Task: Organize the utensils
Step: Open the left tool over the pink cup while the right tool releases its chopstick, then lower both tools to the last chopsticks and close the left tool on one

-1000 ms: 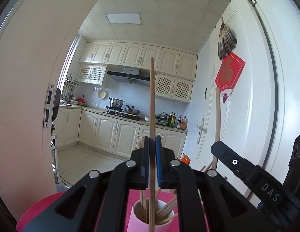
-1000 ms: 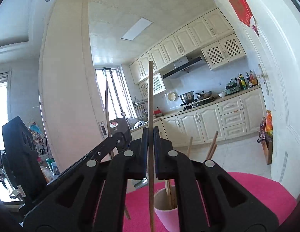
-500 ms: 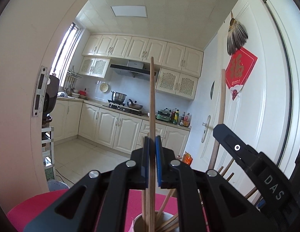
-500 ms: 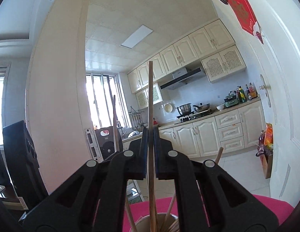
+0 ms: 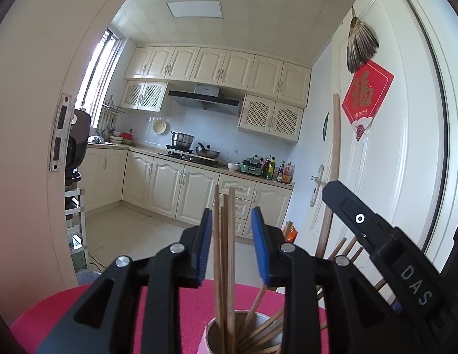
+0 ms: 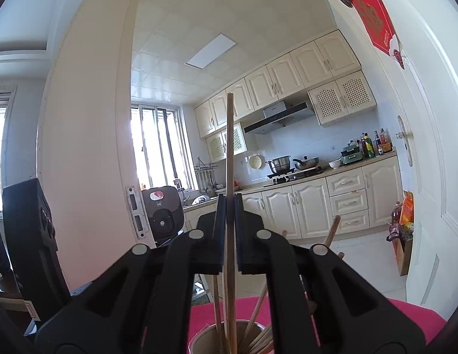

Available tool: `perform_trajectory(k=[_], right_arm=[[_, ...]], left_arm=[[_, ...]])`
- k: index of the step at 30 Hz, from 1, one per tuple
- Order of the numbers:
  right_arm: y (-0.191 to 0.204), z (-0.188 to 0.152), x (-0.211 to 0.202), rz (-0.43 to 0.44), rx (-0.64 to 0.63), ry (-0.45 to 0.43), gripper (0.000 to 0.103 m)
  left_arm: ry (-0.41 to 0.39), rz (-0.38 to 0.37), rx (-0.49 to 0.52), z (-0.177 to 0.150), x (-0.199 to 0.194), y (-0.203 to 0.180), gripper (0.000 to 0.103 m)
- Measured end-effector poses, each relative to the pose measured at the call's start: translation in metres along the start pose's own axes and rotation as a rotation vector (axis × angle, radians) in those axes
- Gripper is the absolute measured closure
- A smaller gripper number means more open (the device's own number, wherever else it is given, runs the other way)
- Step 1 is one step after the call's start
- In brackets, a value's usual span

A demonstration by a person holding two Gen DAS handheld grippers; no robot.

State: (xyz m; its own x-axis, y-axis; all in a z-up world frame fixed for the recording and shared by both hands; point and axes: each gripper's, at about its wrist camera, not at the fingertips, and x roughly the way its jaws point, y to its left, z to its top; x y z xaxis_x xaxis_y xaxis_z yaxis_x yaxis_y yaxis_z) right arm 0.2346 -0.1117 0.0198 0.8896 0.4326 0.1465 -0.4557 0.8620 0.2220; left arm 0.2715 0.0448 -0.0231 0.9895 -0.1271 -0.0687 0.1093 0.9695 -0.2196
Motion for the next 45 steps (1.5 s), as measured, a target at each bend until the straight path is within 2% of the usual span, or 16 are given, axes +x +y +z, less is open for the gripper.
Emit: perform_trajectory(k=[5, 14, 16, 18, 19, 20, 35, 41, 45], right_arm=[[0.002, -0.001, -0.003, -0.007, -0.006, 0.011, 0.097], [0.008, 0.003, -0.014, -0.037, -0.015, 0.038, 0.097], [0.010, 0.005, -0.017, -0.059, -0.024, 0.043, 0.096], [0.011, 0.008, -0.022, -0.069, -0.023, 0.047, 0.089], [0.012, 0.009, -0.025, -0.075, -0.022, 0.046, 0.069], [0.013, 0.010, -0.029, -0.079, -0.021, 0.036, 0.043], [0.041, 0.042, -0.097, -0.135, -0.073, 0.018, 0.043], [0.045, 0.042, -0.124, -0.168, -0.067, 0.068, 0.042], [0.042, 0.036, -0.136, -0.188, -0.055, 0.140, 0.042]], left_arm=[[0.006, 0.009, -0.013, 0.005, -0.006, 0.004, 0.075], [0.001, 0.045, 0.023, 0.014, -0.027, 0.000, 0.068], [0.005, 0.053, 0.034, 0.017, -0.032, -0.001, 0.063], [0.003, 0.060, 0.036, 0.020, -0.039, -0.001, 0.059], [0.002, 0.062, 0.037, 0.022, -0.043, -0.001, 0.055], [0.001, 0.067, 0.038, 0.024, -0.048, -0.001, 0.053], [-0.025, 0.116, 0.105, 0.048, -0.133, -0.012, 0.042], [-0.007, 0.130, 0.142, 0.047, -0.163, -0.025, 0.037], [0.034, 0.127, 0.151, 0.038, -0.177, -0.031, 0.031]])
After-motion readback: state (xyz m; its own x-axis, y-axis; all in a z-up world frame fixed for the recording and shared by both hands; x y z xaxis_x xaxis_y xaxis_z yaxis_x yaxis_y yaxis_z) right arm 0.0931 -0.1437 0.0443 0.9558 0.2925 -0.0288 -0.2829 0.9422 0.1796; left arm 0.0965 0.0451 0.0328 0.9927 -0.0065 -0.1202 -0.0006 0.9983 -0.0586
